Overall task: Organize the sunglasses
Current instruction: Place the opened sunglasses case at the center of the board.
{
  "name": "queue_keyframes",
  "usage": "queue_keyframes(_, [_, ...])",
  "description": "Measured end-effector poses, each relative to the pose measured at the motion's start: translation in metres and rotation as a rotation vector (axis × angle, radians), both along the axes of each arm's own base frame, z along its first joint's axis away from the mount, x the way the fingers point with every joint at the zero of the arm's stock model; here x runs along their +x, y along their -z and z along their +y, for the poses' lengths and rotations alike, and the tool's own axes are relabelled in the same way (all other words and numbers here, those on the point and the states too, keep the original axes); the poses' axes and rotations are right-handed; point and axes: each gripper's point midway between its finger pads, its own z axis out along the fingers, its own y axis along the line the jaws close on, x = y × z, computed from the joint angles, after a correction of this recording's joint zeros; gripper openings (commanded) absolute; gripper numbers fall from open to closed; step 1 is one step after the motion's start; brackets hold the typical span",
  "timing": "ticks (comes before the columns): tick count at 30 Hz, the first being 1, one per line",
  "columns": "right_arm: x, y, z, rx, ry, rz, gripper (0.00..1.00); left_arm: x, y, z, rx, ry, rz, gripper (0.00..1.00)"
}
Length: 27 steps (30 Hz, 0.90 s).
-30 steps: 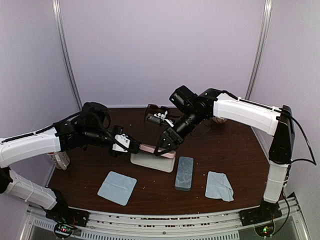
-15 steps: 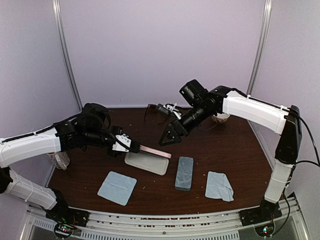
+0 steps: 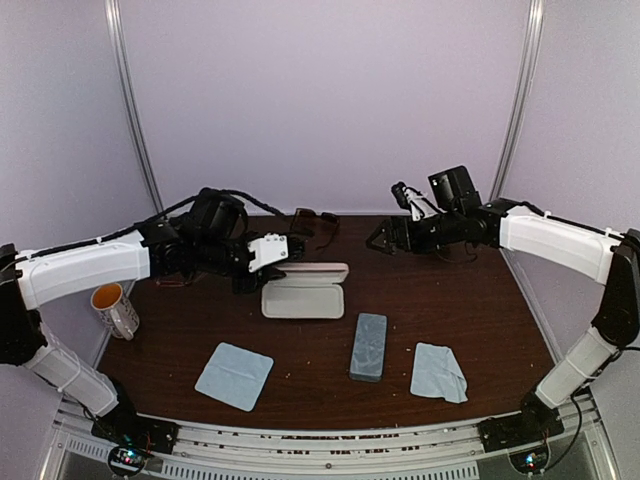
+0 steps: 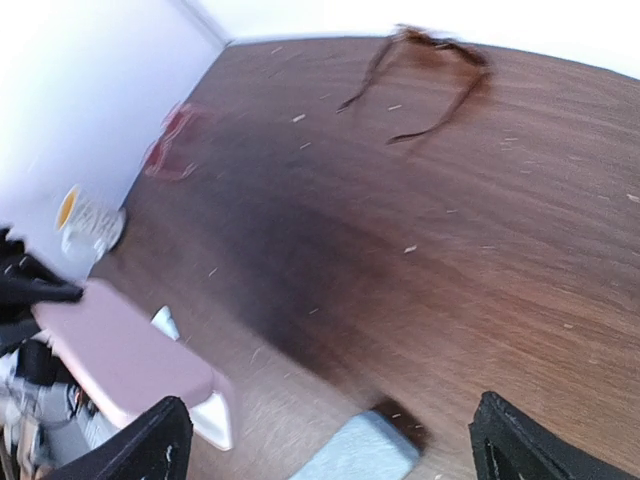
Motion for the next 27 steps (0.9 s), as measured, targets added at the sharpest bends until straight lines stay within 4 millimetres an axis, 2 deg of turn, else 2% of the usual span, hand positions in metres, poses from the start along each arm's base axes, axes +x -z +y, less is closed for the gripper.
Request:
queue_keyframes(4, [0.019, 0.003, -0.021, -0.015, 0.15, -0.032, 0.99, 0.014, 0.001, 0.004, -0.055, -0.177, 0.08, 0.0])
queue_keyframes(10, [0.033, 0.0, -0.037, -0.014, 0.283, -0.071, 0.99, 0.037, 0.028, 0.01, -0.112, -0.441, 0.202, 0.0])
queue_keyframes(14, [0.036, 0.01, -0.046, -0.016, 0.346, -0.054, 0.99, 0.05, 0.041, 0.017, -0.169, -0.613, 0.251, 0.0])
queue_keyframes(21, [0.039, 0.015, -0.05, 0.0, 0.397, -0.024, 0.98, 0.066, 0.063, 0.031, -0.28, -0.871, 0.318, 0.0])
queue_keyframes(27, [0.043, 0.018, -0.049, 0.022, 0.423, -0.004, 0.98, 0.08, 0.097, 0.035, -0.312, -1.02, 0.354, 0.0])
